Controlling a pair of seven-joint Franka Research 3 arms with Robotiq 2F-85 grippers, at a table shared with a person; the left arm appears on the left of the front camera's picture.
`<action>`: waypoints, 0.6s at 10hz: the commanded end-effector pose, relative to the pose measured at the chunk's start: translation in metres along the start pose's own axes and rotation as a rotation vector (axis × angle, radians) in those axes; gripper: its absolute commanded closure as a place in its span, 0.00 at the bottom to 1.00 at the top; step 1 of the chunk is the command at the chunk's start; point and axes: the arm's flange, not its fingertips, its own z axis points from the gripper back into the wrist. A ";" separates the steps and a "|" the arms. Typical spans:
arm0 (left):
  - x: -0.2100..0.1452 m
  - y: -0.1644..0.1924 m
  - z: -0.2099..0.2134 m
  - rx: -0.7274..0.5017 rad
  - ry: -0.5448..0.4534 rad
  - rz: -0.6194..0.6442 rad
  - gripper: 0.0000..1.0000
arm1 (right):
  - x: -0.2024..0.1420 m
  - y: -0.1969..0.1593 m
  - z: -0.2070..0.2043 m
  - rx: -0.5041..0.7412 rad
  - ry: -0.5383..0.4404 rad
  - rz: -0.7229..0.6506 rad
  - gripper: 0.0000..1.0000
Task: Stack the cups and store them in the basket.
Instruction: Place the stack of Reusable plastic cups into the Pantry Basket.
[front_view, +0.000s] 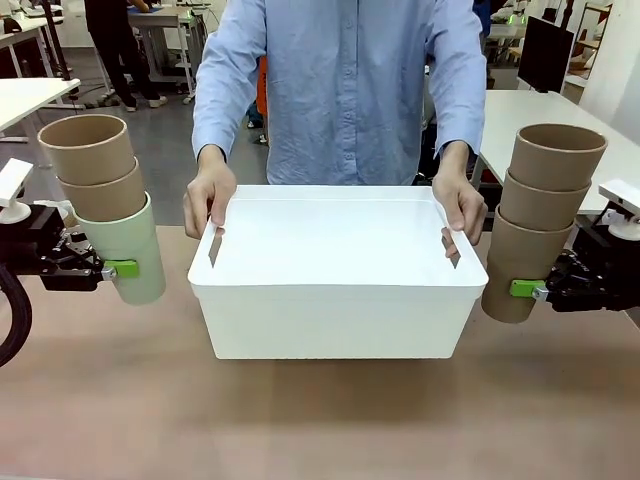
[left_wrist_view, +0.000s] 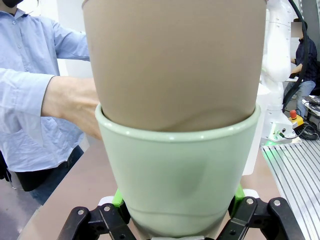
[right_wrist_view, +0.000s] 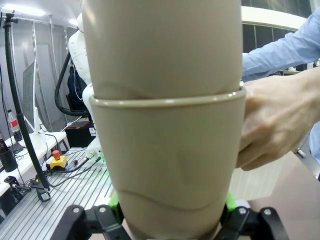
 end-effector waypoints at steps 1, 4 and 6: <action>0.005 0.001 -0.002 0.008 -0.016 0.003 0.14 | 0.005 0.000 -0.001 0.001 0.002 -0.001 0.17; 0.005 0.001 -0.002 0.008 -0.016 0.003 0.14 | 0.005 0.000 -0.001 0.001 0.002 -0.001 0.17; 0.005 0.001 -0.002 0.008 -0.016 0.003 0.14 | 0.005 0.000 -0.001 0.001 0.002 -0.001 0.17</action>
